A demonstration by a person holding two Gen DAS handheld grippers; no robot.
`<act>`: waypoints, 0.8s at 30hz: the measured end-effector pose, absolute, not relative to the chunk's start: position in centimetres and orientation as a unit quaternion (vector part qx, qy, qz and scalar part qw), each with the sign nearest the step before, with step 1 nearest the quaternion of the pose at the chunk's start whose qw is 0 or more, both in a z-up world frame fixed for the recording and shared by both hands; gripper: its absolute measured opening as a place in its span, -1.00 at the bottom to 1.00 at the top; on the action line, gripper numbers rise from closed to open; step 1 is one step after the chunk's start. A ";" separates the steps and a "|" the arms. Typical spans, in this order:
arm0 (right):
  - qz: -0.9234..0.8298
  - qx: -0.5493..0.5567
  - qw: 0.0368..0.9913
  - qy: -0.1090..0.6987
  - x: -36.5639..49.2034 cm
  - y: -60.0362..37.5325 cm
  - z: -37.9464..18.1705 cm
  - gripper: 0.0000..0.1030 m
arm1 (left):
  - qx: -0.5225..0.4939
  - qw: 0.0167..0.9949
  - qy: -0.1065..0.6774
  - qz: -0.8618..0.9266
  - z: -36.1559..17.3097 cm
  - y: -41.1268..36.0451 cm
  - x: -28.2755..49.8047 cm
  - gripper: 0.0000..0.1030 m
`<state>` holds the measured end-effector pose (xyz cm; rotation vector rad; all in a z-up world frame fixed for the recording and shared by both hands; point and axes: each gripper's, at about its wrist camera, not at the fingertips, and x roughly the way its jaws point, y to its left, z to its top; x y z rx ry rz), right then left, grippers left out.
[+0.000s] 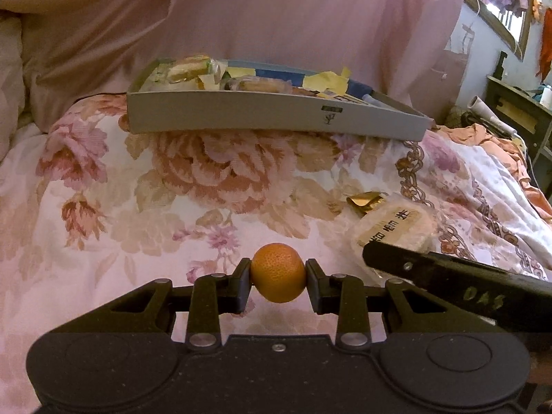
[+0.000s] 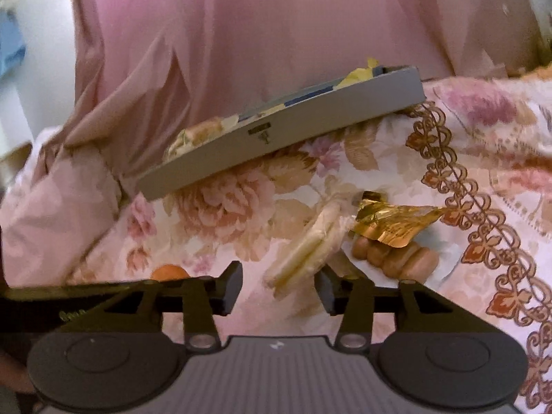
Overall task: Organize snacks
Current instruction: 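Lift and carry the orange and rice-cake pack with both tools toward the tray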
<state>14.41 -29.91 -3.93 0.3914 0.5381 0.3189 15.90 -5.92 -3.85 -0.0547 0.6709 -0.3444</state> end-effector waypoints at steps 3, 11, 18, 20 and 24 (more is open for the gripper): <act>0.156 0.229 0.922 0.268 15.0 -30.7 -4.2 0.07 | -0.027 0.930 0.328 -0.166 -4.0 -5.9 16.2 -0.32; 0.133 0.263 0.916 0.273 16.0 -31.5 -4.8 -0.58 | -0.029 0.934 0.315 -0.165 -3.3 -6.3 17.1 -0.32; 0.135 0.244 0.931 0.236 15.5 -31.2 -3.1 -0.60 | -0.027 0.942 0.288 -0.170 -1.0 -6.8 17.8 -0.32; 0.135 0.246 0.934 0.223 15.4 -31.4 -2.4 -0.61 | -0.026 0.944 0.280 -0.172 -0.1 -6.9 18.1 -0.32; 0.134 0.249 0.939 0.195 15.2 -32.0 -0.7 -0.60 | -0.032 0.948 0.264 -0.173 1.8 -7.0 19.0 -0.32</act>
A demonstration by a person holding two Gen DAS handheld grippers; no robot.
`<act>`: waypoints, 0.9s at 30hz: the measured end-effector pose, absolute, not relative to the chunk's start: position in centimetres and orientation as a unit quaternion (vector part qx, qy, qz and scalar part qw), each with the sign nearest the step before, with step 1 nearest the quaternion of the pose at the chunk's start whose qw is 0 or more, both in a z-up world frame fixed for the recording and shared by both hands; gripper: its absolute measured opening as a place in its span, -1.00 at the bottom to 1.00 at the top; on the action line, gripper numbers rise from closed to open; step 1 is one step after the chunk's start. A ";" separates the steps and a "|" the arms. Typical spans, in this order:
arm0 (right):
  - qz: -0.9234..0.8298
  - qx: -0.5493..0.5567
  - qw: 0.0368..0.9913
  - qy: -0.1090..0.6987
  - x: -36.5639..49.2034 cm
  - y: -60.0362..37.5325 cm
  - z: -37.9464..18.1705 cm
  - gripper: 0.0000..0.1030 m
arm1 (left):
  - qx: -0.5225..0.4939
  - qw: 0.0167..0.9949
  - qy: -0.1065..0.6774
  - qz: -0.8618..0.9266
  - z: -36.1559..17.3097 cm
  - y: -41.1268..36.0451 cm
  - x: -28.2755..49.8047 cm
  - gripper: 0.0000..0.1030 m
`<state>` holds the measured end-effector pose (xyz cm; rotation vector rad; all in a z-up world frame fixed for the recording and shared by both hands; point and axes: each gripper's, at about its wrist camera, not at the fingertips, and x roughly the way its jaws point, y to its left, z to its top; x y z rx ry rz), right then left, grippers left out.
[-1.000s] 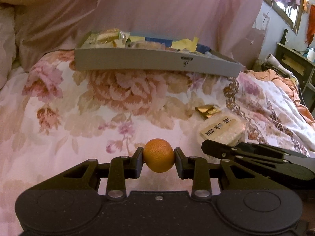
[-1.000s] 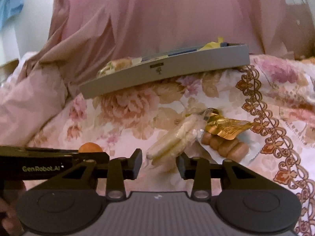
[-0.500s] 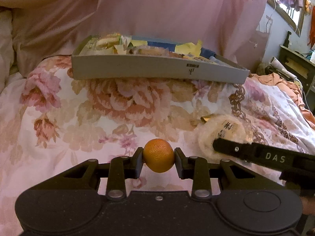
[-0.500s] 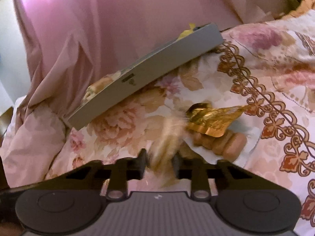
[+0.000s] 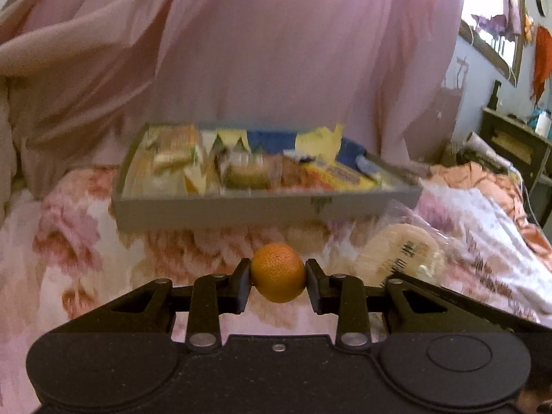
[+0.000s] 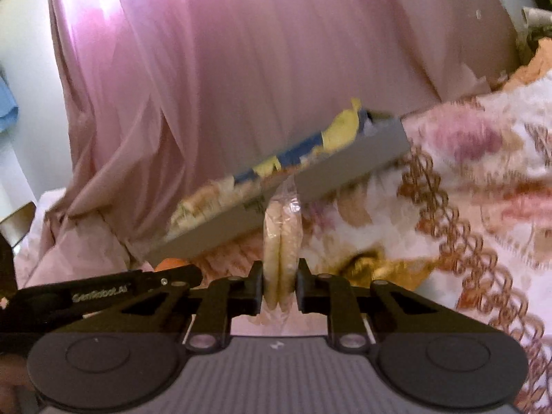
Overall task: Organize snacks
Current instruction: 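Lift and carry the orange and rice-cake pack with both tools toward the tray, then open both tools to drop the orange and rice-cake pack into the tray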
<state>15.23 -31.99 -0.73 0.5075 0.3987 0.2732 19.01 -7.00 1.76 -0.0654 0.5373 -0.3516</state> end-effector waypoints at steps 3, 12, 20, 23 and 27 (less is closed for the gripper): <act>0.134 0.238 0.946 0.173 15.4 -32.2 0.8 -0.60 | -0.035 0.952 0.252 -0.172 3.2 -7.1 20.0 -0.32; 0.132 0.209 0.960 0.131 20.6 -33.1 4.9 -0.60 | -0.042 0.958 0.229 -0.165 6.6 -7.7 24.6 -0.31; 0.138 0.183 0.961 0.155 27.0 -32.4 5.2 -0.59 | -0.044 0.957 0.245 -0.150 6.0 -8.9 29.3 -0.32; 0.136 0.180 0.961 0.162 28.0 -32.6 4.8 -0.59 | -0.041 0.957 0.248 -0.144 5.7 -9.4 30.7 -0.32; 0.134 0.182 0.960 0.165 29.1 -32.7 4.3 -0.58 | -0.044 0.957 0.252 -0.141 5.2 -10.0 32.0 -0.31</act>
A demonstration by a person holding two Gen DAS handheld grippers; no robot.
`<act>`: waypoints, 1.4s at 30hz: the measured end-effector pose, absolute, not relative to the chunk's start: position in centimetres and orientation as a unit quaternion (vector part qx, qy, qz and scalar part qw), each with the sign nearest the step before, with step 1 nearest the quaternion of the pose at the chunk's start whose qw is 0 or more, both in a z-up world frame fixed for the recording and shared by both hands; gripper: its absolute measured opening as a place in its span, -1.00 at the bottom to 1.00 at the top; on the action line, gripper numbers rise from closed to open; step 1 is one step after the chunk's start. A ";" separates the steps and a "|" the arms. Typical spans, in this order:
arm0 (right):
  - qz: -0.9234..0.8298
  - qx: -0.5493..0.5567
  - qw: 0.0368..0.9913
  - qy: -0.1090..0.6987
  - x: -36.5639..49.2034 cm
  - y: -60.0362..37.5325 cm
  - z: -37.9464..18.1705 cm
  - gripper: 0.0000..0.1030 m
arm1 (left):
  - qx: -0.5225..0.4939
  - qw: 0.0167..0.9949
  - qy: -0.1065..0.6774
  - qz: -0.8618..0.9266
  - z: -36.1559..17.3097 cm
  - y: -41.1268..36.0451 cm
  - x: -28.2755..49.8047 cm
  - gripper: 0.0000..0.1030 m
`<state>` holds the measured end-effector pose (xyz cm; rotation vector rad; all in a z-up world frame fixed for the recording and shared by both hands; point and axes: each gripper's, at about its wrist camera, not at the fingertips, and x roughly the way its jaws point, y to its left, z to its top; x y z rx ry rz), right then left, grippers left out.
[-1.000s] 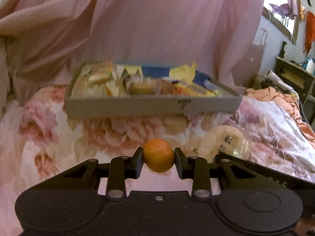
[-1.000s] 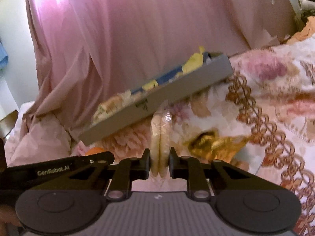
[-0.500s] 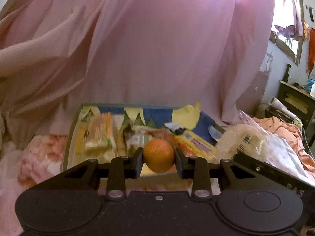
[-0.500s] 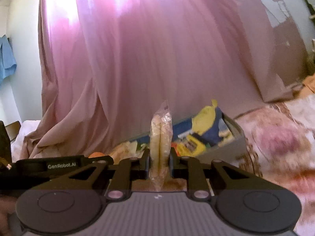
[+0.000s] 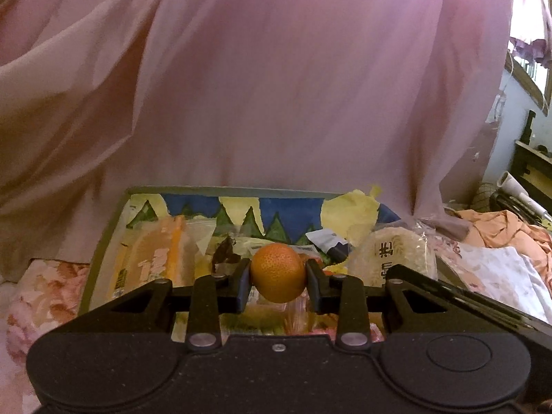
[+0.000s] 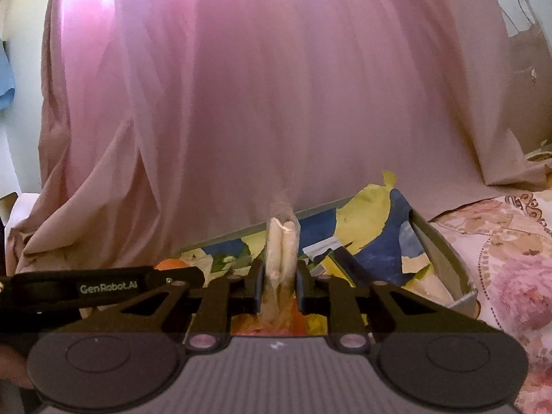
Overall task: Organize snacks
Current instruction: 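Open both tools to drop the orange and rice-cake pack into the tray, then pull both tools back from the tray toward the gold sausage pack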
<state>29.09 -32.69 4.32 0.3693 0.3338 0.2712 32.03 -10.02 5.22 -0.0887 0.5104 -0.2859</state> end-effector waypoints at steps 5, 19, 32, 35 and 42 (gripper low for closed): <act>0.115 0.180 0.963 0.166 29.7 -33.2 3.9 -0.50 | -0.047 0.956 0.256 -0.137 4.8 -10.5 32.9 -0.31; 0.073 0.116 0.977 0.163 28.2 -33.9 4.5 0.68 | -0.067 0.960 0.255 -0.100 4.9 -10.3 32.3 0.65; 0.054 0.042 0.992 0.109 21.8 -34.8 8.4 1.00 | -0.115 0.967 0.211 -0.084 7.9 -8.7 26.7 0.99; 0.053 0.030 0.993 0.102 19.6 -35.1 8.9 1.00 | -0.115 0.970 0.198 -0.080 8.1 -8.4 24.7 0.98; 0.043 0.015 0.994 0.095 14.7 -34.3 8.7 1.00 | -0.105 0.975 0.180 -0.078 7.7 -7.6 19.8 0.99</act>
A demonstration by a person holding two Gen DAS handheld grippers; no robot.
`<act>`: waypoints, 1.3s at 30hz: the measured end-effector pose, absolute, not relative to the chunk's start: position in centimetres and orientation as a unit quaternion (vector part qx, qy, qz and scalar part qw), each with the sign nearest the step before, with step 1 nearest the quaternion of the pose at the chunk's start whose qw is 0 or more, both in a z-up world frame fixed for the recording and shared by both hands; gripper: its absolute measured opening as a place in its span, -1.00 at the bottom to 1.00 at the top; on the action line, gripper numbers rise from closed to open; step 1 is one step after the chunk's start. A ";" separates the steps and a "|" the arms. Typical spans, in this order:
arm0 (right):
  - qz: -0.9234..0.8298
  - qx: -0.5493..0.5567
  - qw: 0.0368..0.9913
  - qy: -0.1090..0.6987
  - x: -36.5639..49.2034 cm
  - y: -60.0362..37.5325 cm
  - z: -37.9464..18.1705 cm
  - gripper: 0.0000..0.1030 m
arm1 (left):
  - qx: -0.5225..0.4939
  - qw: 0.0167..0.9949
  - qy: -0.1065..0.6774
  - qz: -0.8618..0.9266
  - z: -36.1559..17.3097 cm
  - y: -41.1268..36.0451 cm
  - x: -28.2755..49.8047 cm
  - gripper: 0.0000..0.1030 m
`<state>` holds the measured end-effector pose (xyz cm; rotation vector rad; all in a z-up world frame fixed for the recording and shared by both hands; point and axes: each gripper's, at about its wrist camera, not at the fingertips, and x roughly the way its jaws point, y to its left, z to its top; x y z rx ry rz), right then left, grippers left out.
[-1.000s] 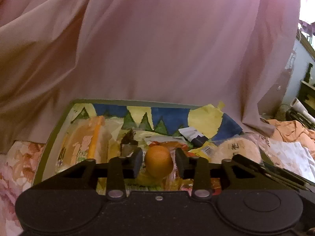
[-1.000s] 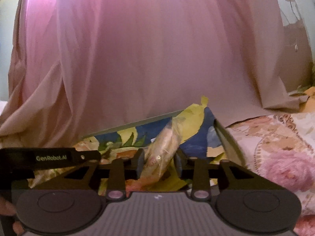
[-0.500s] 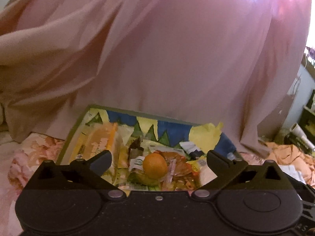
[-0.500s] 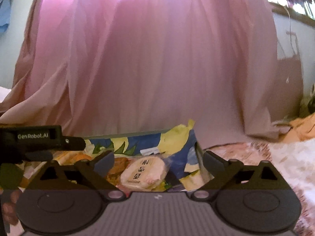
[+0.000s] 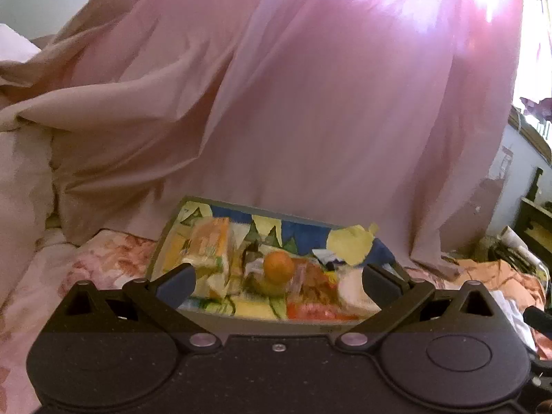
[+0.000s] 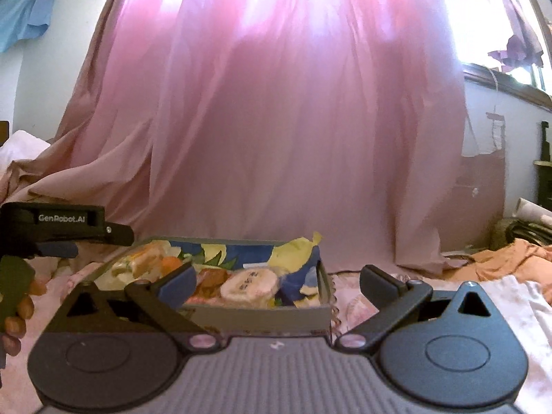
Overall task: Organize snacks
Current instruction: 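Pull both tools back from the tray toward the gold sausage pack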
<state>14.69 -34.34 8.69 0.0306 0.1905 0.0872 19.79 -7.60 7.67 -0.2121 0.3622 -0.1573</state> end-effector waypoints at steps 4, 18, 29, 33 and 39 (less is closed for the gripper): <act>0.039 0.024 0.994 0.101 12.2 -34.1 8.0 1.00 | -0.089 0.975 0.183 -0.085 6.9 -7.3 17.0 0.99; 0.040 0.022 0.988 0.149 6.3 -33.5 6.4 1.00 | -0.065 0.970 0.217 -0.091 3.7 -6.1 10.6 0.99; 0.039 0.012 0.970 0.240 4.9 -32.5 4.3 1.00 | -0.047 0.959 0.260 -0.102 1.1 -5.7 8.1 0.99; 0.040 0.015 0.961 0.272 5.2 -32.6 3.4 1.00 | -0.038 0.954 0.280 -0.104 0.2 -5.8 7.9 0.99; 0.041 0.012 0.951 0.307 5.8 -32.3 2.0 1.00 | -0.027 0.947 0.303 -0.104 -0.7 -5.9 8.1 0.99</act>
